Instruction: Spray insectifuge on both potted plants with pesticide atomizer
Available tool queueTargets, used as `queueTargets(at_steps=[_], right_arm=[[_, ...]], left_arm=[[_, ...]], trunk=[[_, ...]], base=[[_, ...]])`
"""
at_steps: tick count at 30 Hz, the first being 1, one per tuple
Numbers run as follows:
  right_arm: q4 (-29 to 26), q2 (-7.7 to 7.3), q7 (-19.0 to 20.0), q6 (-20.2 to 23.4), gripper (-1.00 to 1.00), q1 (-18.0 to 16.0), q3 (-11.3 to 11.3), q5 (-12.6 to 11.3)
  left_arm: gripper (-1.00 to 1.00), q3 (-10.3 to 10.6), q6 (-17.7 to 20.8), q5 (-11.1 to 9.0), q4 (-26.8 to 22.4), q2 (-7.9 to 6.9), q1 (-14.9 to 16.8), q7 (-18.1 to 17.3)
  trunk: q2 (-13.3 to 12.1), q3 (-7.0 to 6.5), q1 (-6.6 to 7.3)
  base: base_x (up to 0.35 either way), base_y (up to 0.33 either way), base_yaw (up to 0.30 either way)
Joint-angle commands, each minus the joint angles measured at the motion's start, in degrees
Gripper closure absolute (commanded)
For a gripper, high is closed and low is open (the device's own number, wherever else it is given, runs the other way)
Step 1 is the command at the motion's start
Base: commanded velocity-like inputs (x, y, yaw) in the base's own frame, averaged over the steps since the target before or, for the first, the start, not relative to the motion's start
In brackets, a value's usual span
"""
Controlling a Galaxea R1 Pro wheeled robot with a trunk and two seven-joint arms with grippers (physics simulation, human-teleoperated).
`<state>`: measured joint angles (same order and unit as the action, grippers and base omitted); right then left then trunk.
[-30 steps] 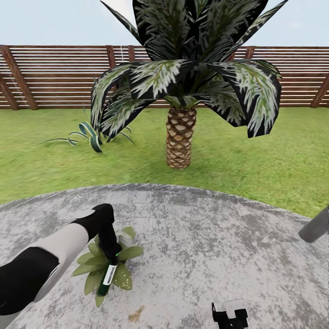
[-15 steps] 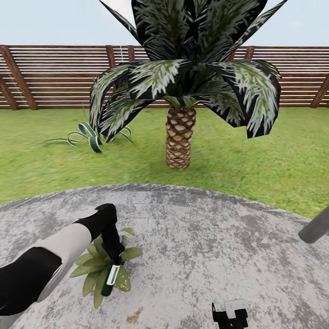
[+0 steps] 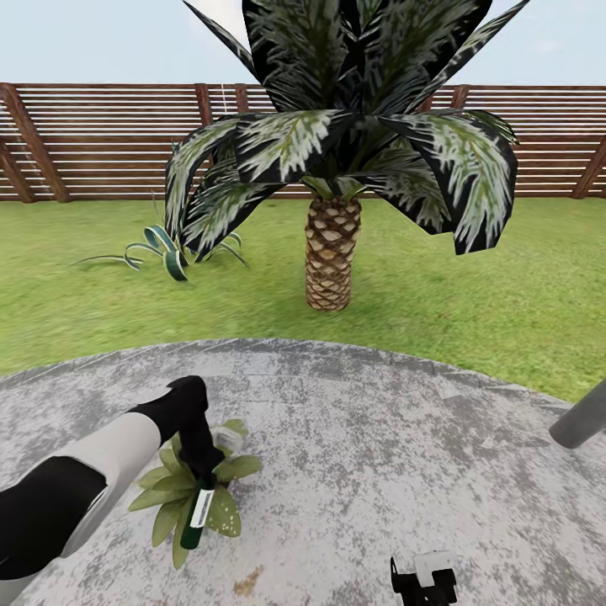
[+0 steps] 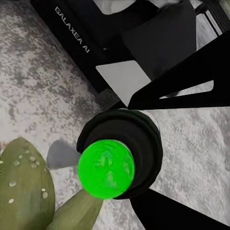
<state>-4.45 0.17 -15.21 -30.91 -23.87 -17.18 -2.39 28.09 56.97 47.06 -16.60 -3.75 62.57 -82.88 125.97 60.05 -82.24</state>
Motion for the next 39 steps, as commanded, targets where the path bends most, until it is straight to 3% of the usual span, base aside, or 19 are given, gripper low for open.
queueTargets(at_steps=[1, 5, 6, 9, 17, 24, 27, 35, 39], right_arm=[[0.1, 0.01, -0.3, -0.1, -1.0, 0.0, -0.5, -0.2], [0.1, 0.05, -0.3, -0.1, -1.0, 0.0, -0.5, -0.3], [0.0, 0.14, -0.3, -0.1, -1.0, 0.0, -0.5, -0.3], [0.0, 0.18, -0.3, -0.1, -1.0, 0.0, -0.5, -0.3], [0.0, 0.19, -0.3, -0.1, -1.0, 0.0, -0.5, -0.3], [0.0, 0.19, -0.3, -0.1, -1.0, 0.0, -0.5, -0.3], [0.0, 0.19, -0.3, -0.1, -1.0, 0.0, -0.5, -0.3], [0.1, 0.09, -0.3, -0.1, -1.0, 0.0, -0.5, -0.2], [0.1, 0.08, -0.3, -0.1, -1.0, 0.0, -0.5, -0.2]], left_arm=[[1.0, -0.2, 0.6, 0.6, -0.2, -0.01, 0.0, -0.6], [1.0, -0.9, 0.6, 0.6, -0.3, 0.29, 0.0, -0.5], [1.0, -2.0, 0.6, 0.6, -0.3, 0.37, 0.0, 0.4], [1.0, -2.5, 0.6, 0.6, -0.3, 0.42, 0.0, 2.3], [1.0, -2.6, 0.6, 0.5, -0.3, 0.59, 0.0, 2.7], [1.0, -2.4, 0.6, 0.5, -0.2, 0.23, -0.2, 2.7], [1.0, -2.4, 0.5, 0.5, -0.3, -0.01, -2.1, 3.7], [1.0, -2.6, 0.4, 0.5, -0.3, 0.49, -2.5, 4.5], [1.0, -2.6, 0.5, 0.5, -0.3, 0.5, -2.5, 7.0]], trunk=[[0.0, 0.05, 0.01], [0.0, 0.05, 0.01], [0.0, 0.05, 0.01], [0.0, 0.05, 0.01], [0.0, 0.05, 0.01], [0.0, 0.05, 0.01], [0.0, 0.05, 0.01], [0.0, 0.05, 0.01], [0.0, 0.05, 0.01]], base=[[-0.018, 0.0, 0.0], [-0.206, 0.0, 0.007], [-0.329, 0.0, 0.203], [-0.326, 0.002, 0.254], [-0.145, 0.024, 0.236], [-0.002, 0.0, 0.018], [0.0, 0.0, 0.0], [-0.191, 0.079, 0.0], [-0.056, 0.28, 0.0]])
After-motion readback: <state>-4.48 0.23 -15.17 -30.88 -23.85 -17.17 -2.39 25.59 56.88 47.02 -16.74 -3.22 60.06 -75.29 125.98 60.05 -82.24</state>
